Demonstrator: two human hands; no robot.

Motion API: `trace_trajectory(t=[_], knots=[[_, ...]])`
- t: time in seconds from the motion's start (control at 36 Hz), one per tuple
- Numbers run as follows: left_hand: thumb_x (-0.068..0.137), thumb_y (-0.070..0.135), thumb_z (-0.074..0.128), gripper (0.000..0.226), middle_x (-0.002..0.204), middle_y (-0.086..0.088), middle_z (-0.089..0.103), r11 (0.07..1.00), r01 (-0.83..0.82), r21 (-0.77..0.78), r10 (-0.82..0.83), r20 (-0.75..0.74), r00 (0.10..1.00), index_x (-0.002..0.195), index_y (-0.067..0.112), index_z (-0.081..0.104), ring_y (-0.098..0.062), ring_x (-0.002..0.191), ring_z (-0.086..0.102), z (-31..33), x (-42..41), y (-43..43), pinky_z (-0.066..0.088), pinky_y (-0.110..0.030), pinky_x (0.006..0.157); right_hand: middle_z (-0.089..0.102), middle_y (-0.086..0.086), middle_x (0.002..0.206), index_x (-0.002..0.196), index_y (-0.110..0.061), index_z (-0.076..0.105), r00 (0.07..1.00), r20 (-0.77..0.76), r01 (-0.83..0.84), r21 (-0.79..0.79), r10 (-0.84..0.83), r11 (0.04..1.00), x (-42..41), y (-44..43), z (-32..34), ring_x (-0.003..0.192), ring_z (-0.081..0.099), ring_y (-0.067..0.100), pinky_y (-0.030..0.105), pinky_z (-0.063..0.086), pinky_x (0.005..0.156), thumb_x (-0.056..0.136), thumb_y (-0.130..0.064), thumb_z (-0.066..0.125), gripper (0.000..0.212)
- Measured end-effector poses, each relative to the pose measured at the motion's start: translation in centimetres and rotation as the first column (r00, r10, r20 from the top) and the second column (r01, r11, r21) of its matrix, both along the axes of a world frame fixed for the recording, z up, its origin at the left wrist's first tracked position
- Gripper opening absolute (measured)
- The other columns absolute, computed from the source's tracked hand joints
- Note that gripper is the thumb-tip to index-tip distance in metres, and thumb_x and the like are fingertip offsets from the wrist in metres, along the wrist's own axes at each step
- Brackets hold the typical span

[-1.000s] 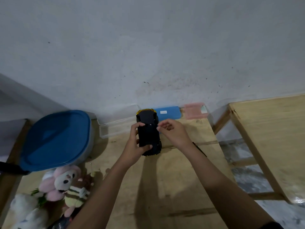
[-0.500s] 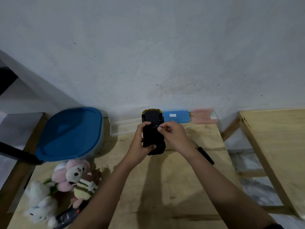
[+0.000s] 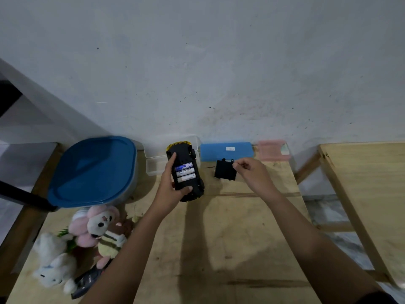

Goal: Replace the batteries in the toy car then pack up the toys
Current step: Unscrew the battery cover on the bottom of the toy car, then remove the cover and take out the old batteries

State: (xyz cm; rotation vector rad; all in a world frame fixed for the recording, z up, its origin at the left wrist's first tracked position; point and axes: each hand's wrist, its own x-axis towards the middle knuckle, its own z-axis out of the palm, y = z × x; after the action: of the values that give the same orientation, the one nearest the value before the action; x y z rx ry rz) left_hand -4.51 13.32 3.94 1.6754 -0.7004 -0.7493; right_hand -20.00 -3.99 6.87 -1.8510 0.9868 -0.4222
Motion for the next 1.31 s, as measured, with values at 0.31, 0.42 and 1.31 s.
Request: trace_trajectory(t=[0.31, 0.42, 1.31], knots=[[0.077, -0.018, 0.063, 0.095, 0.125, 0.013, 0.046, 0.995, -0.097, -0.003, 0.097, -0.053, 0.994, 0.138, 0.043, 0.023, -0.017, 0.112, 0.054, -0.9, 1.2, 1.7, 0.049, -0.022, 0.082, 0.052, -0.001, 0.066, 0.06, -0.015, 0.054, 0.949, -0.312, -0.018, 0.106, 0.051, 0.994, -3.2, 0.5, -8.0, 0.068, 0.048, 0.014, 0.017, 0.034, 0.055, 0.091, -0.012, 0.055, 0.031], [0.077, -0.014, 0.066, 0.095, 0.133, 0.008, 0.042, 0.995, -0.095, -0.003, 0.095, -0.053, 0.994, 0.132, 0.053, 0.025, -0.022, 0.12, 0.051, -1.2, 1.3, 1.9, 0.05, -0.032, 0.089, 0.052, 0.005, 0.076, 0.067, -0.009, 0.053, 0.926, -0.368, -0.068, 0.057, 0.084, 0.996, -3.2, 1.0, -9.1, 0.074, 0.048, 0.017, 0.013, 0.032, 0.053, 0.091, -0.008, 0.052, 0.024], [0.076, 0.007, 0.076, 0.096, 0.127, 0.008, 0.042, 0.994, 0.095, 0.054, -0.102, 0.155, 0.983, 0.143, 0.048, 0.02, -0.011, 0.12, 0.049, 0.6, -1.3, -1.7, 0.049, -0.031, 0.096, 0.055, -0.015, 0.089, 0.107, -0.013, 0.063, 0.985, 0.162, -0.049, -0.076, 0.061, 0.996, 1.1, 3.1, -1.2, 0.082, 0.05, -0.008, 0.0, 0.038, 0.069, 0.091, -0.007, 0.054, 0.019]])
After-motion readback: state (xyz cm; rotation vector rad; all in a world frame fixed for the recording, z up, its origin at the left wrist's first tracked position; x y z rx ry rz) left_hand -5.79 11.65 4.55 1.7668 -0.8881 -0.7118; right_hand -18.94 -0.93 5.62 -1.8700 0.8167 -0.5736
